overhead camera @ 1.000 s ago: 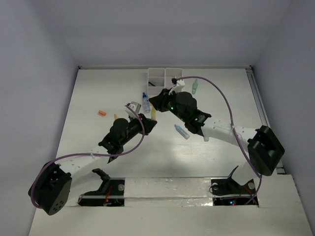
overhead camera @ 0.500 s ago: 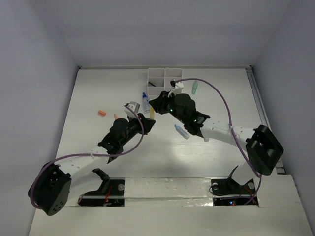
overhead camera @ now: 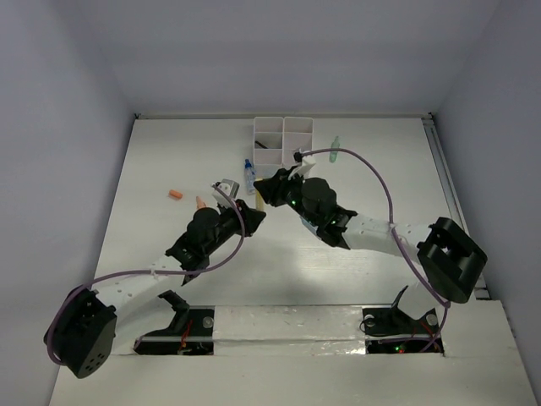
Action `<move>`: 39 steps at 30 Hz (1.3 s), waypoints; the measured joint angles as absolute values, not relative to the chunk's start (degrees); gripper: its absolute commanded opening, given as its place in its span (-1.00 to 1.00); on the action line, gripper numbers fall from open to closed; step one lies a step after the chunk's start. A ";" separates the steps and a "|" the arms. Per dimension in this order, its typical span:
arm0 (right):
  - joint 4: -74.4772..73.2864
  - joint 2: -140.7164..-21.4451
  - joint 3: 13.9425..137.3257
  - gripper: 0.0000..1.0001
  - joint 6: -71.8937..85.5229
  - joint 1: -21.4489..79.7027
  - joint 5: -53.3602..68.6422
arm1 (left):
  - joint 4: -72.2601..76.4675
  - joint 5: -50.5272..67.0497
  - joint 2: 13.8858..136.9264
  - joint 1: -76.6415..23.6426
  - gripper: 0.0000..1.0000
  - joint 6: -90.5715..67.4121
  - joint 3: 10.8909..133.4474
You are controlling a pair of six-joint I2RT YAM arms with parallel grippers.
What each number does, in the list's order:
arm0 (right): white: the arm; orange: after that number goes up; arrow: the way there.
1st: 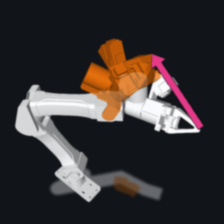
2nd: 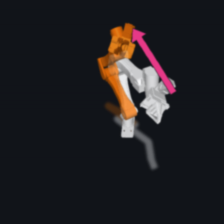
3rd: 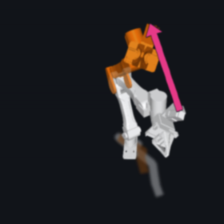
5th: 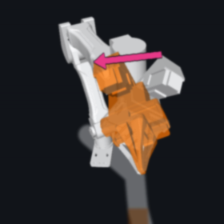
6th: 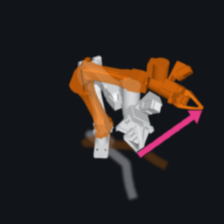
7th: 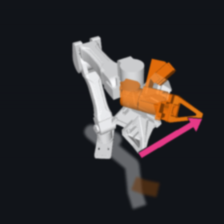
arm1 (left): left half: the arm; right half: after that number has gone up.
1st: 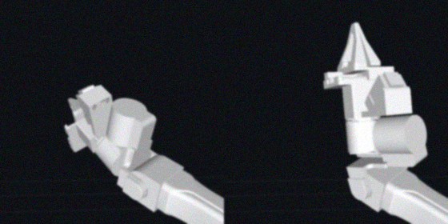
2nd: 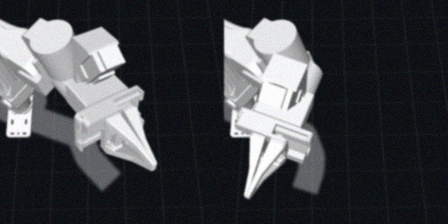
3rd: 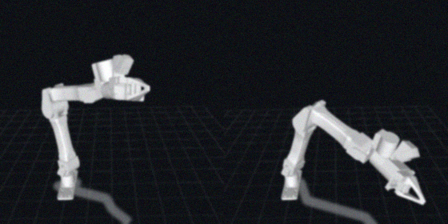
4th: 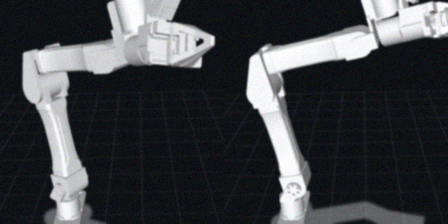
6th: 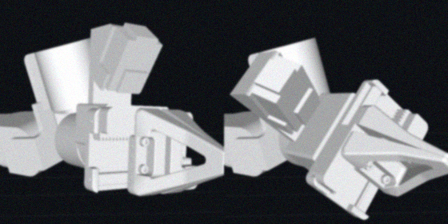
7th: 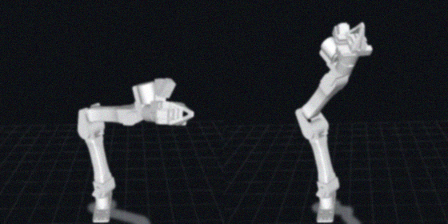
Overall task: Sort the stationery into containers
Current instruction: Close the pen cap on the pen.
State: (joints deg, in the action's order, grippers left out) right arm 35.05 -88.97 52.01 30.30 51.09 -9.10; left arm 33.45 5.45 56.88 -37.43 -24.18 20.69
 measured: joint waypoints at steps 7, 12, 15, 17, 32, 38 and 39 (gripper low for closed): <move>37.30 -87.44 49.67 -0.84 30.52 51.24 -7.77 | 33.17 6.46 55.64 -37.65 -1.00 -25.12 20.25; 35.81 -87.22 49.67 -0.84 31.18 51.18 -7.01 | 32.29 6.59 55.64 -37.80 -1.00 -25.10 20.25; 32.58 -87.02 50.00 -0.86 31.33 51.16 -6.37 | 30.94 6.79 55.57 -37.85 -1.00 -25.12 20.25; 30.74 -86.98 50.26 -0.86 31.33 51.16 -5.98 | 29.82 7.07 55.57 -37.87 -1.00 -25.15 20.27; 20.18 -81.76 50.33 -1.00 31.57 50.50 -4.75 | 22.79 8.88 57.36 -40.18 -1.00 -25.54 25.45; 25.82 -79.50 46.48 -1.00 33.50 49.82 -5.02 | 14.79 9.72 57.89 -40.47 -1.00 -25.47 31.55; 26.65 -79.07 45.78 -1.00 33.95 49.80 -5.13 | 13.58 9.91 57.89 -40.60 -1.00 -25.36 32.32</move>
State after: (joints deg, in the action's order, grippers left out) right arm 26.65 -79.07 45.78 33.95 49.80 -5.13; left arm 13.58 9.91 57.89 -40.60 -25.36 32.32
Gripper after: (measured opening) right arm 0.331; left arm 0.142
